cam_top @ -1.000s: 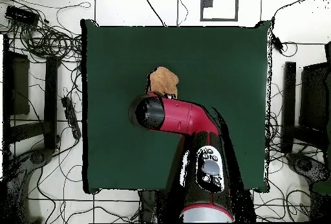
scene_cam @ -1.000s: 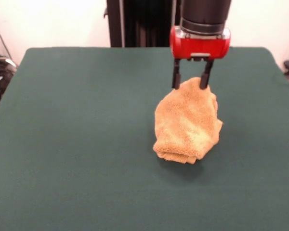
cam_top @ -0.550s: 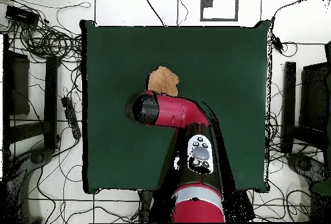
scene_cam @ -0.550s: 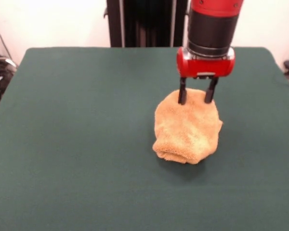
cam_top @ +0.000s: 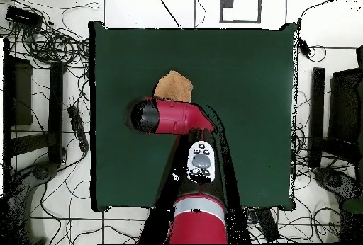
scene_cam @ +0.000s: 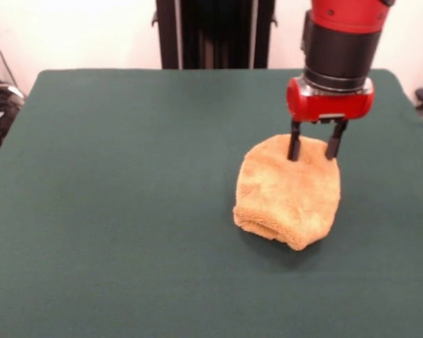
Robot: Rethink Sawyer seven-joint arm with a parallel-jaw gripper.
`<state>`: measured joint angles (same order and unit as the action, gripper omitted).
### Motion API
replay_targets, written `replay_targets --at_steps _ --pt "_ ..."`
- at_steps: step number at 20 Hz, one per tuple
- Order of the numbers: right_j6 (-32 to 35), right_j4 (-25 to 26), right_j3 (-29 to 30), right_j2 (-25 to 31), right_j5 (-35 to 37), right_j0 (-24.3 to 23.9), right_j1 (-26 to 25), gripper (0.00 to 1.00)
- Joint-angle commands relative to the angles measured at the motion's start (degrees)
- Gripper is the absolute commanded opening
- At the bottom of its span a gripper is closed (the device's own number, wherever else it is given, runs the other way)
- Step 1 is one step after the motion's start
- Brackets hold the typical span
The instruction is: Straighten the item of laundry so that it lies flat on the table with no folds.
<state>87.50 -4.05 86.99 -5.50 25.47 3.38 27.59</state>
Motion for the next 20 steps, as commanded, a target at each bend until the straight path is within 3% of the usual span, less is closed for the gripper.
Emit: replay_targets --at_steps 1,10,15,20 --pt "12.9 -2.8 -3.3 2.2 6.5 3.0 -3.4 1.00" --pt "12.3 -2.3 -6.1 1.3 7.6 3.5 -5.2 1.00" --pt "13.2 -2.5 -6.4 0.3 10.1 4.5 -3.7 1.00" --pt "12.8 -2.4 -8.5 0.7 11.7 5.1 -6.5 1.00"
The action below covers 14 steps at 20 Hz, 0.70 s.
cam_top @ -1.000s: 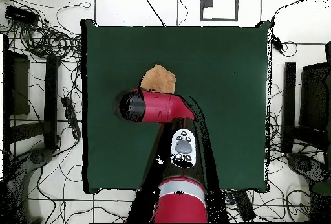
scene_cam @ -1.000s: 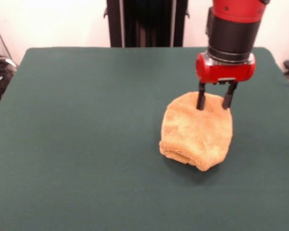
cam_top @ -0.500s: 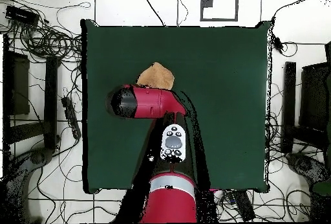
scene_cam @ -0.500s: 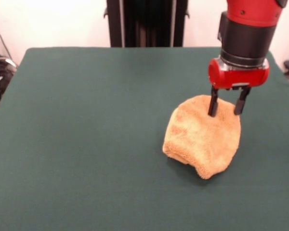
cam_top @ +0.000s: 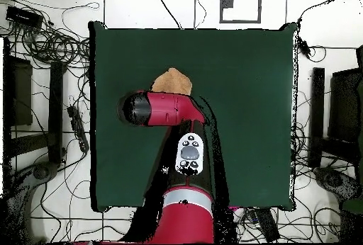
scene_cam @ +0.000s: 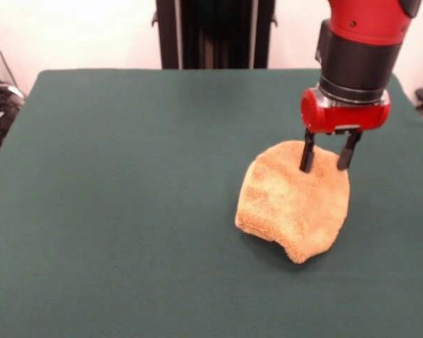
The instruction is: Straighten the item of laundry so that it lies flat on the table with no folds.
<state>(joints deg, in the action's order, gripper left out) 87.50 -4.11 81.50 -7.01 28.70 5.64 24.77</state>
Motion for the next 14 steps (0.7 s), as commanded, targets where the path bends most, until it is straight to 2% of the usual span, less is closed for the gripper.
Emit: replay_targets --at_steps 1,11,14 --pt "12.4 -2.3 -3.7 2.5 9.3 2.8 -4.6 1.00" --pt "13.3 -2.5 -9.7 2.5 6.2 2.9 -15.2 1.00" --pt "14.3 -3.2 -11.4 1.6 9.1 3.1 -16.9 1.00"
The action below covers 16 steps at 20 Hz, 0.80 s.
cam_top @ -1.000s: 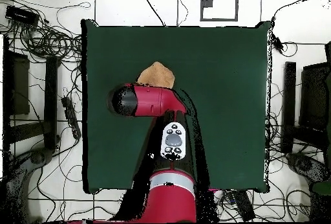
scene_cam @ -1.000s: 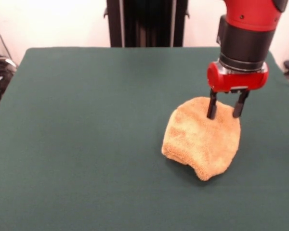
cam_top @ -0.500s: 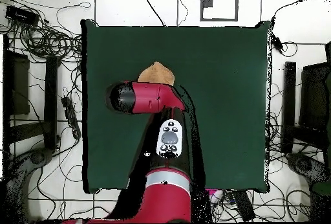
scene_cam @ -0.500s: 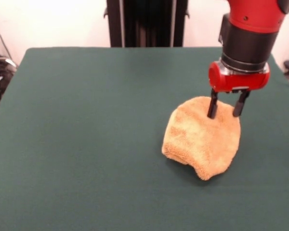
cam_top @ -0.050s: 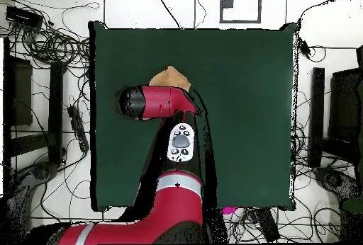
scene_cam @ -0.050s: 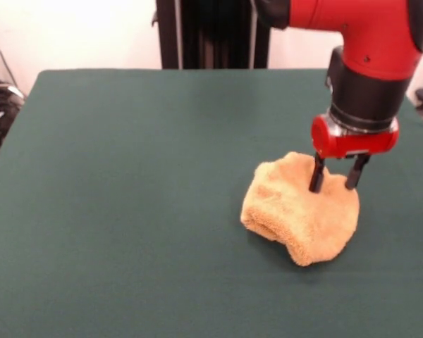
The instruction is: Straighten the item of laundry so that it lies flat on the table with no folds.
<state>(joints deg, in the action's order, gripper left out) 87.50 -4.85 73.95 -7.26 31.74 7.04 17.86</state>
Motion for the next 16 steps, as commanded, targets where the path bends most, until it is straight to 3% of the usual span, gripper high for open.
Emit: replay_targets --at_steps 1,8,9,16 --pt "14.7 -2.8 -4.5 1.5 7.8 1.8 -10.6 1.00" --pt "17.2 -3.5 -8.2 -2.2 11.9 3.3 -13.1 1.00" --pt "17.7 -3.9 -8.3 -2.7 12.3 3.6 -13.3 0.00" --pt "17.7 -5.1 -5.7 -2.6 11.0 3.4 -11.7 0.00"
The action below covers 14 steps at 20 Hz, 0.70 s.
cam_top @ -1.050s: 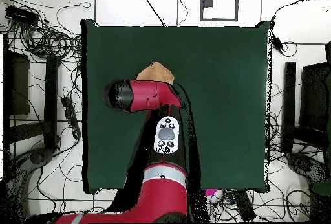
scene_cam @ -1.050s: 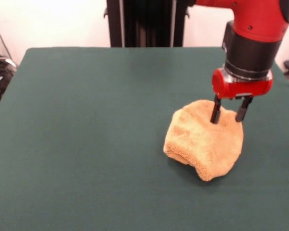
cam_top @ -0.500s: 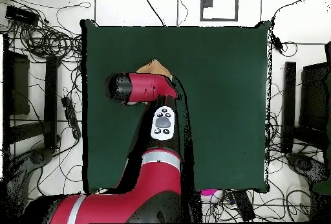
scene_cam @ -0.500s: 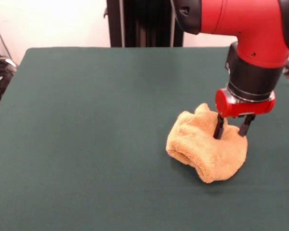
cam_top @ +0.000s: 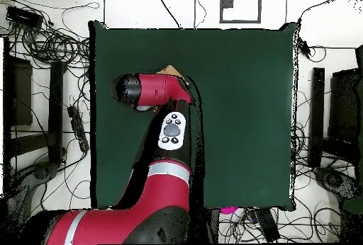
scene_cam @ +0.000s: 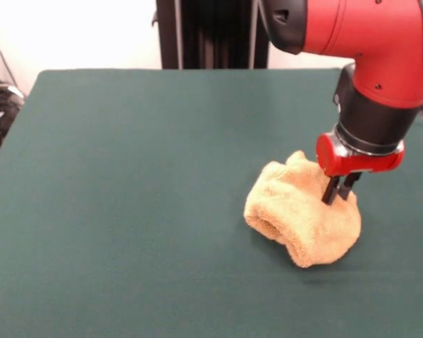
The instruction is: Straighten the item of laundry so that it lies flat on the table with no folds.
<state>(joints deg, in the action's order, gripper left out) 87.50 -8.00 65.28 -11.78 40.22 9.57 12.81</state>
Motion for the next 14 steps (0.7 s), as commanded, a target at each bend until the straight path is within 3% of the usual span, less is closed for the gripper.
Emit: replay_targets --at_steps 1,7,11,14 --pt "17.4 -1.9 2.7 1.5 3.6 1.1 -6.6 0.00" --pt "20.3 -1.9 6.1 -2.2 1.7 3.1 -3.2 0.00" --pt "23.8 -2.2 14.2 -6.6 1.4 6.2 4.3 0.00" --pt "26.5 -3.2 20.0 -10.5 8.1 9.1 10.2 0.00"
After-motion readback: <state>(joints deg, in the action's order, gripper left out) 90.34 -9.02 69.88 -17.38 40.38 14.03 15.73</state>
